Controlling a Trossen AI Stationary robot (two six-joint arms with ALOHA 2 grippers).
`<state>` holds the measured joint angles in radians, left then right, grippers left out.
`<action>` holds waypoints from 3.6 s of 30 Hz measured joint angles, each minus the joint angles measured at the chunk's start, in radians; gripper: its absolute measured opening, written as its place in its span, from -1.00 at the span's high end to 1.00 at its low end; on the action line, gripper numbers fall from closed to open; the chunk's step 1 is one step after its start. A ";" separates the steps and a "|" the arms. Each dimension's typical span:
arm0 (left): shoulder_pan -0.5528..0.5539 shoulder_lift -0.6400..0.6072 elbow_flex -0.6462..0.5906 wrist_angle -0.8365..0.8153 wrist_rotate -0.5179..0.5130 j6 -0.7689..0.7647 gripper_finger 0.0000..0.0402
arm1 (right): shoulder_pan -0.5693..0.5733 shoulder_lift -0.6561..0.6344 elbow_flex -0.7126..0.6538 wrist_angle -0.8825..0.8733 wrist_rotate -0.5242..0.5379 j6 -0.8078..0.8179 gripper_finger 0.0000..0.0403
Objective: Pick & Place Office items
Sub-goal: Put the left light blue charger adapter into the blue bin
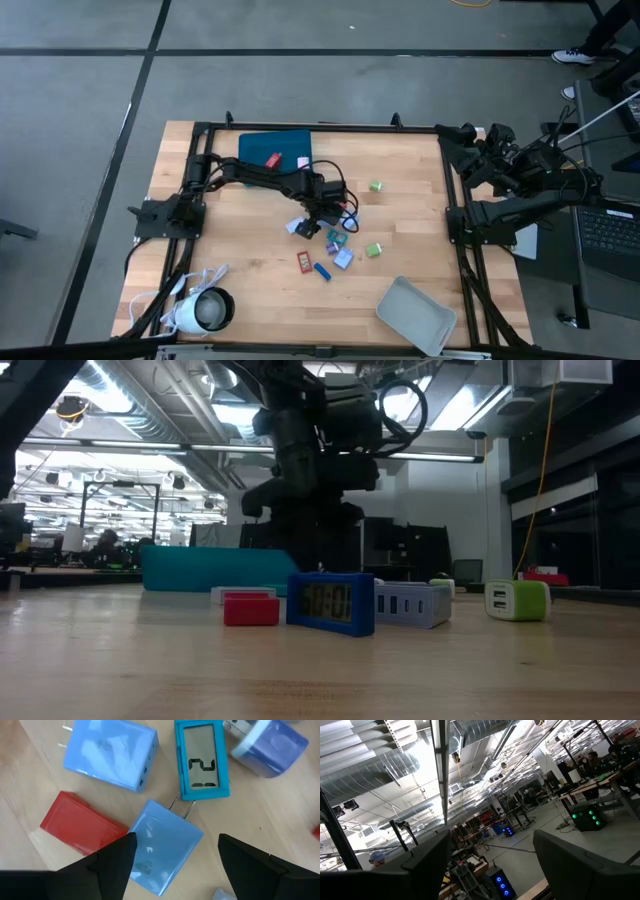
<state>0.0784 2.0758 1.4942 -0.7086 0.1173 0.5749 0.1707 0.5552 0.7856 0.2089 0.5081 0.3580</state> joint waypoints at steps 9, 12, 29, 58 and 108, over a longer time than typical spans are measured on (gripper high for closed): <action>0.021 0.019 -0.001 0.014 0.018 0.001 -0.39 | 0.000 0.000 0.000 0.000 0.000 0.000 -0.43; 0.018 0.020 0.005 0.014 -0.015 0.021 -0.39 | 0.000 0.000 0.000 0.000 0.000 0.000 -0.43; 0.018 0.086 0.042 -0.013 0.023 0.070 -0.39 | 0.000 0.015 0.000 0.000 -0.001 0.001 -0.43; 0.040 0.121 0.152 -0.092 -0.014 -0.090 -0.02 | 0.000 0.015 0.000 0.000 0.000 0.001 -0.43; 0.579 -0.229 0.570 0.054 0.016 -0.494 -0.02 | 0.000 0.015 0.000 -0.001 -0.026 -0.030 -0.43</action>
<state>0.6572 1.8466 2.0647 -0.6543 0.1334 0.0809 0.1707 0.5701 0.7856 0.2081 0.4824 0.3283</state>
